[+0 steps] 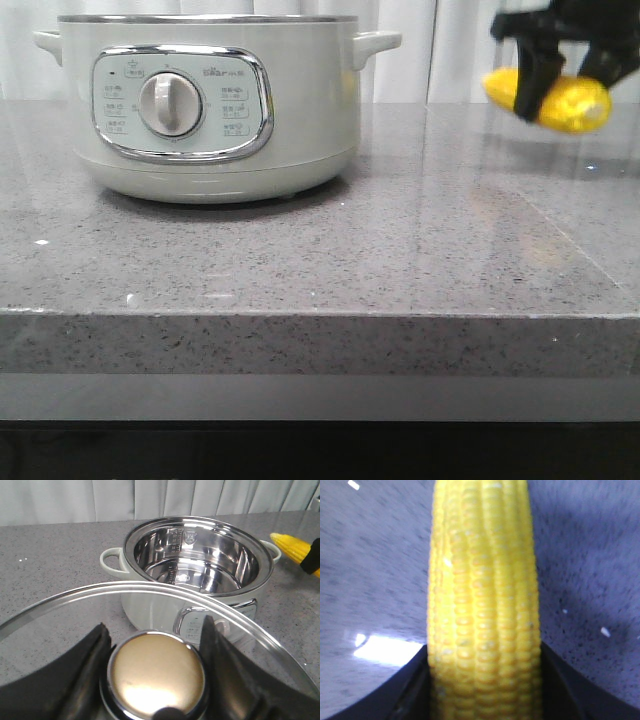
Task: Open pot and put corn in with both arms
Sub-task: 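Close the right gripper on the yellow corn cob and lift it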
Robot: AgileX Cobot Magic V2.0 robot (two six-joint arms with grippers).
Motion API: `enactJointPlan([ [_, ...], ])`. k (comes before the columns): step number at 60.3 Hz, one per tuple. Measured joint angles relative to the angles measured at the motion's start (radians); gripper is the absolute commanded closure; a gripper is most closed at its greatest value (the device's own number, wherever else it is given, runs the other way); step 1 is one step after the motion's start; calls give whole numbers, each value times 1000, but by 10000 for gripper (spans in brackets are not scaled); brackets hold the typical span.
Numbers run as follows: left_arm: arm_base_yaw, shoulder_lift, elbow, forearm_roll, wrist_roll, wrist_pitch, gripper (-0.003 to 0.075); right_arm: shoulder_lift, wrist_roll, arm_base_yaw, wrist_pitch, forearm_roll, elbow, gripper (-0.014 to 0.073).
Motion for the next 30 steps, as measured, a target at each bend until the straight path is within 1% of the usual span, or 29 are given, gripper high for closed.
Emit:
enactJointPlan([
  [10,0,0,0,-1,0,0,491,-57,0,73,37,0,-132,291],
  [19,0,0,0,-1,0,0,491,-84,0,178,48,2,-266,291],
  [30,0,0,0,-1,0,-8,491,-86,0,306,26,13,-338,291],
])
